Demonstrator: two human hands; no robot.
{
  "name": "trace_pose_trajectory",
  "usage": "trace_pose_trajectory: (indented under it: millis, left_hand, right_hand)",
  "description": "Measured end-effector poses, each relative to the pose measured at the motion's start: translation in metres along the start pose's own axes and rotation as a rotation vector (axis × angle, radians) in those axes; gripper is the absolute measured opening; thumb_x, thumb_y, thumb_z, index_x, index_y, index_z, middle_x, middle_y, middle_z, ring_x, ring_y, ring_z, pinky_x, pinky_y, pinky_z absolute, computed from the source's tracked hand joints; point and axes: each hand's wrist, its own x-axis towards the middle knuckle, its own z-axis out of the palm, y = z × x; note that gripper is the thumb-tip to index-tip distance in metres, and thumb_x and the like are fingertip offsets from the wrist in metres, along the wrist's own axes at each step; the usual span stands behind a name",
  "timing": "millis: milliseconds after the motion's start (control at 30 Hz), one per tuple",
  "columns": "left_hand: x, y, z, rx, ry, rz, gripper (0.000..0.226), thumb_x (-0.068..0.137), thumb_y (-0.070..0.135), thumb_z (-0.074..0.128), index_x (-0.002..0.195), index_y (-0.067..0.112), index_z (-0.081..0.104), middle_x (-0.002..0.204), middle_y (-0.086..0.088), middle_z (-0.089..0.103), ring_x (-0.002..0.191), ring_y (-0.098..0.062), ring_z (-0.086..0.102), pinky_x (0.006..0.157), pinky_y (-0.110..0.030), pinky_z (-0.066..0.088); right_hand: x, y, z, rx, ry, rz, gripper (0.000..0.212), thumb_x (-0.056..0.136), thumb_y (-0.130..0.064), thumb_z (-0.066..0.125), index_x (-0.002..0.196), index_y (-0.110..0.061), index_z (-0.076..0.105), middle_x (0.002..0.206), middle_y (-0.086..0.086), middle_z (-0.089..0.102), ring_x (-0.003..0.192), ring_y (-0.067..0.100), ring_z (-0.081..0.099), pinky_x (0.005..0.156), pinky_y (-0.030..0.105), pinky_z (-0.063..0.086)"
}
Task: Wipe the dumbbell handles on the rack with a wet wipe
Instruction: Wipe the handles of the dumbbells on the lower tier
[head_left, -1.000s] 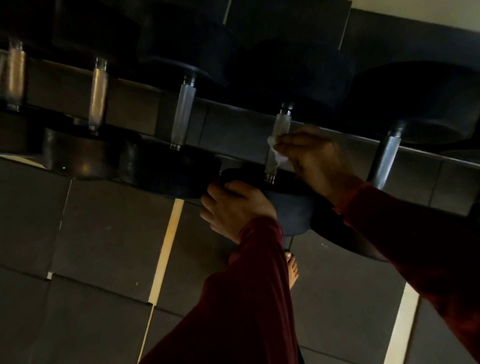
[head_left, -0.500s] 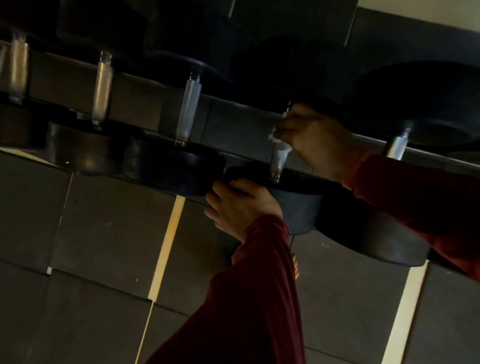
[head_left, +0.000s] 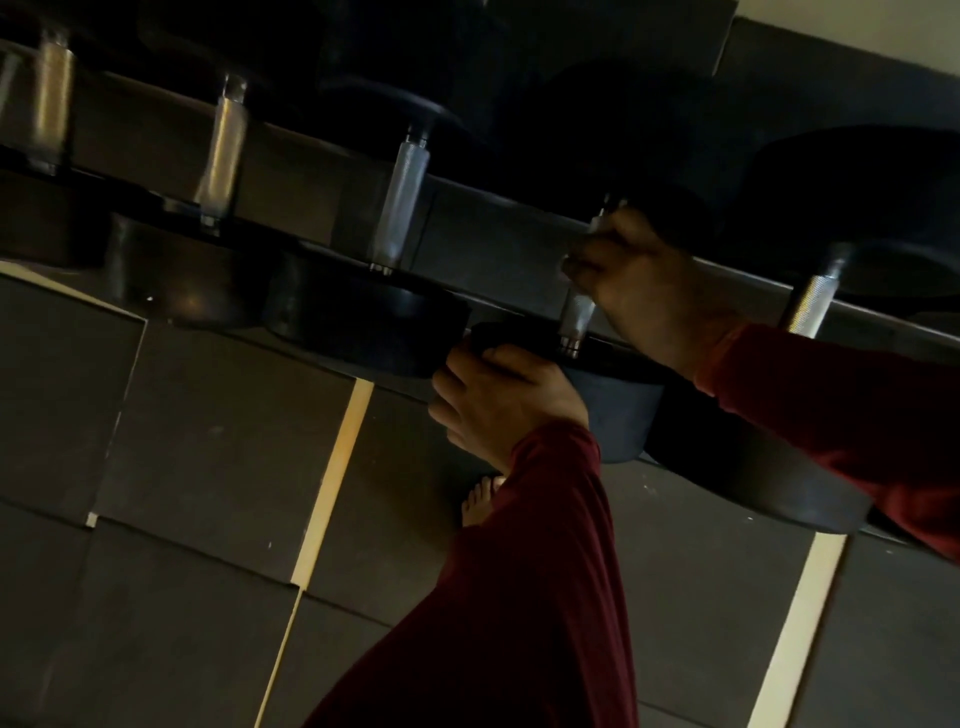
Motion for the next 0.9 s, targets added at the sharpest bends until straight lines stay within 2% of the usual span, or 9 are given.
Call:
trace_pose_trajectory:
  millis: [67,167,333,433,500,633,733,833,900]
  left_hand:
    - [0.000,0.000,0.000,-0.007,-0.019,-0.011,0.040,0.086,0.035,0.036,0.112,0.015,0.060,0.113,-0.008,0.057,0.102,-0.029,0.047,0.086,-0.042,0.039]
    - [-0.001,0.001,-0.003,-0.021,-0.037,-0.015,0.042,0.085,0.036,0.036,0.112,0.014,0.059,0.114,-0.009,0.056,0.102,-0.029,0.046,0.086,-0.043,0.039]
    - [-0.003,0.000,-0.006,-0.062,-0.012,-0.021,0.048,0.083,0.036,0.035,0.113,0.011,0.062,0.117,-0.012,0.058,0.106,-0.032,0.047,0.087,-0.039,0.034]
    - [-0.003,-0.002,-0.007,-0.144,-0.006,0.009,0.048,0.084,0.036,0.038,0.119,0.014,0.062,0.121,-0.010,0.057,0.109,-0.031,0.047,0.092,-0.040,0.034]
    - [-0.008,-0.004,-0.007,-0.182,0.017,0.066,0.044,0.084,0.034,0.042,0.119,0.017,0.062,0.120,-0.008,0.057,0.108,-0.028,0.047,0.091,-0.042,0.037]
    - [-0.048,-0.009,-0.006,-0.216,0.068,0.225,0.037,0.081,0.031,0.049,0.115,0.023,0.063,0.121,-0.002,0.055,0.104,-0.026,0.045,0.091,-0.042,0.036]
    - [-0.106,-0.008,0.000,-0.219,0.075,0.348,0.035,0.079,0.025,0.057,0.113,0.021,0.064,0.122,-0.003,0.055,0.108,-0.026,0.045,0.095,-0.040,0.032]
    - [-0.158,-0.004,0.017,-0.270,-0.038,0.376,0.036,0.080,0.023,0.051,0.112,0.015,0.065,0.120,-0.005,0.056,0.106,-0.025,0.045,0.093,-0.036,0.033]
    - [-0.181,0.000,0.032,-0.279,-0.107,0.322,0.038,0.081,0.025,0.048,0.112,0.010,0.066,0.117,-0.009,0.058,0.103,-0.026,0.046,0.091,-0.035,0.035]
  right_hand:
    - [-0.010,-0.004,-0.002,0.122,0.065,-0.117,0.024,0.085,-0.002,0.059,0.104,-0.003,0.074,0.108,0.010,0.072,0.096,0.033,0.062,0.091,0.036,0.045]
    - [-0.020,-0.008,-0.016,0.507,-0.077,-0.068,0.038,0.071,0.007,0.072,0.101,-0.015,0.078,0.114,-0.001,0.073,0.099,0.029,0.064,0.088,0.037,0.051]
    - [-0.048,0.003,-0.030,1.155,-0.147,0.621,0.017,0.080,-0.012,0.076,0.081,-0.029,0.077,0.095,-0.001,0.077,0.094,0.017,0.072,0.089,0.036,0.056]
    - [-0.069,0.015,-0.041,1.591,-0.184,0.925,0.024,0.088,0.006,0.060,0.080,-0.013,0.073,0.078,-0.002,0.076,0.075,0.007,0.072,0.077,0.023,0.053]
    - [-0.086,0.027,-0.051,1.715,-0.271,1.016,0.028,0.090,0.004,0.054,0.079,-0.010,0.075,0.084,0.003,0.076,0.078,0.012,0.071,0.085,0.026,0.052]
    - [-0.117,0.055,-0.055,1.541,-0.348,0.933,0.013,0.084,-0.023,0.073,0.090,-0.012,0.075,0.104,0.005,0.076,0.096,0.014,0.072,0.090,0.028,0.057]
    - [-0.139,0.073,-0.051,1.023,-0.395,0.718,0.046,0.061,-0.053,0.078,0.091,-0.020,0.073,0.101,0.002,0.075,0.099,0.018,0.071,0.095,0.043,0.054]
    - [-0.155,0.081,-0.051,0.943,-0.406,0.490,0.020,0.077,-0.025,0.078,0.096,-0.029,0.075,0.102,-0.011,0.075,0.099,-0.001,0.067,0.092,0.023,0.052]
    - [-0.163,0.085,-0.053,0.855,-0.399,0.376,0.023,0.078,-0.016,0.079,0.097,-0.030,0.078,0.099,-0.019,0.072,0.090,-0.013,0.063,0.080,0.004,0.043]
